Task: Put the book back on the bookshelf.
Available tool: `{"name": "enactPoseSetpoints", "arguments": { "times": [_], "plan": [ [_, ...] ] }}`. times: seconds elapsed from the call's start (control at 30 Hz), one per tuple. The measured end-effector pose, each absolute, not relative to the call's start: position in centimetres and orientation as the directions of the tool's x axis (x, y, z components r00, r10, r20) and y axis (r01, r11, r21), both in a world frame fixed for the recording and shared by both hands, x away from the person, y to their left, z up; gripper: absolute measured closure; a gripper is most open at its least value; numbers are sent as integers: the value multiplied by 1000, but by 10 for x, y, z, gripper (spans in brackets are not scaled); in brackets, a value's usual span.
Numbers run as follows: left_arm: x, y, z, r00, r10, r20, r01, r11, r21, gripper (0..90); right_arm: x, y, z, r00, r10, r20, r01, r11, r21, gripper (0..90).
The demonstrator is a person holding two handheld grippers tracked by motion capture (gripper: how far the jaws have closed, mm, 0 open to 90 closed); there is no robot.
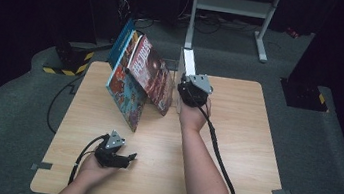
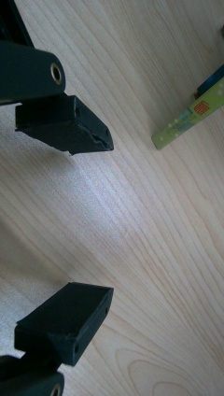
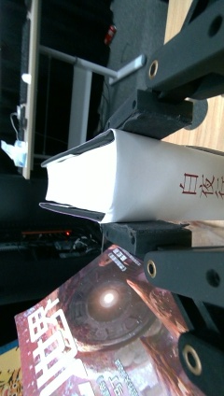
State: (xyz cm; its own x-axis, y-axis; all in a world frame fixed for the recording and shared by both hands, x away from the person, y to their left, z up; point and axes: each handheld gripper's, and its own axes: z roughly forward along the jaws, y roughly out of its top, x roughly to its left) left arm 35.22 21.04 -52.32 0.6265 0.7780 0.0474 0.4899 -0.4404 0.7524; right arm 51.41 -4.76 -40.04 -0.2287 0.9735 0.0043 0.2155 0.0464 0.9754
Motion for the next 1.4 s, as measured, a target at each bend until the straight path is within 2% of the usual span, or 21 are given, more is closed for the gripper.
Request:
{"name": "enactPoseSetpoints", "arguments": {
  "times": [0.13,0.33,0.5,0.63,1.13,1.17,1.2,1.3,1.4],
  "plan": [
    [352,210,-523,628,777,47,491,-442,751,249,515,-51,-401,-246,969,27,258,38,965,391],
    [352,210,-523,624,780,55,489,-444,751,250,511,-53,-412,-261,965,30,294,50,955,379],
    [351,209,-524,627,778,44,494,-440,749,249,509,-55,-421,-263,964,28,310,58,949,413],
    [351,209,-524,627,777,44,494,-441,750,249,506,-55,-428,-255,967,17,308,64,949,518],
    [351,209,-524,630,775,45,492,-443,749,249,508,-53,-428,-250,968,29,313,53,948,515],
    [351,209,-524,631,774,51,488,-447,750,249,508,-55,-427,-263,964,37,318,51,947,468],
    [351,209,-524,631,774,51,488,-447,750,249,508,-55,-427,-263,964,37,318,51,947,468],
    [351,209,-523,633,772,61,484,-456,747,249,506,-57,-423,-274,961,42,326,51,944,376],
    [351,209,-524,634,771,57,486,-455,746,249,505,-59,-422,-282,958,46,334,53,941,346]
  ]
}}
